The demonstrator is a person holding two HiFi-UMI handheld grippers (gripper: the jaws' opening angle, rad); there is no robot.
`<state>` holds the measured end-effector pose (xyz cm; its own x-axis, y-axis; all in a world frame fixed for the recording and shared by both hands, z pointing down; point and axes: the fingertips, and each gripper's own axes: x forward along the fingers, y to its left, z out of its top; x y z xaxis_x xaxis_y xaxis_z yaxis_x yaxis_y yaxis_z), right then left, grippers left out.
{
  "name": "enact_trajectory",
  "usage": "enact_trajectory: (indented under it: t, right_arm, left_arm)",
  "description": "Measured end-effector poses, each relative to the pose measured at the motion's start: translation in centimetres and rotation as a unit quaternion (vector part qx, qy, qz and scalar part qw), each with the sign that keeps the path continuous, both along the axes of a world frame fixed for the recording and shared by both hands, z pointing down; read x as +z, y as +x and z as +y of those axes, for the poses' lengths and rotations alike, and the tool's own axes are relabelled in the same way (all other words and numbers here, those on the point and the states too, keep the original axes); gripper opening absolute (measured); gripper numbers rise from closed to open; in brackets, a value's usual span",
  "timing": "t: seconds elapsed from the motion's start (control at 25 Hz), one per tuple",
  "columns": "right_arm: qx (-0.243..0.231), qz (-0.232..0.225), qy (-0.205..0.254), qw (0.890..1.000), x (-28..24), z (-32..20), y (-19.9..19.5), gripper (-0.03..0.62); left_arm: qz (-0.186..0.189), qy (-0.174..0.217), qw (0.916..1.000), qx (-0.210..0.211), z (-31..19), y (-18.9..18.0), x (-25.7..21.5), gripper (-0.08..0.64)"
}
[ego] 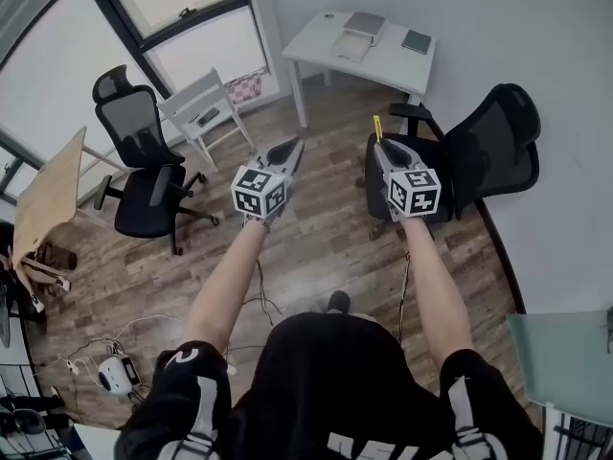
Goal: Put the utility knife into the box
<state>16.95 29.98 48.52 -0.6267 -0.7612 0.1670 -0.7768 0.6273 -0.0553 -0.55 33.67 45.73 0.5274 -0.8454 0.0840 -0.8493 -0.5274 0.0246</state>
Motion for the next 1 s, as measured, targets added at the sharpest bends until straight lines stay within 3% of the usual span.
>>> enact_trajectory:
  t: [0.48, 1.0]
  right_arm:
    - [-0.011, 0.002, -0.015, 1.000, 1.5, -3.2, 0.8, 0.081]
    - [-0.018, 0.004, -0.026, 0.999, 2.5, -10.5, -0.7, 0.081]
  left_arm:
    - [0.005, -0.013, 0.9999, -0.008, -3.1, 0.9, 1.4, 0.026]
    - [0.010, -0.018, 0.9998, -0.006, -10.3, -0.4, 2.3, 0.026]
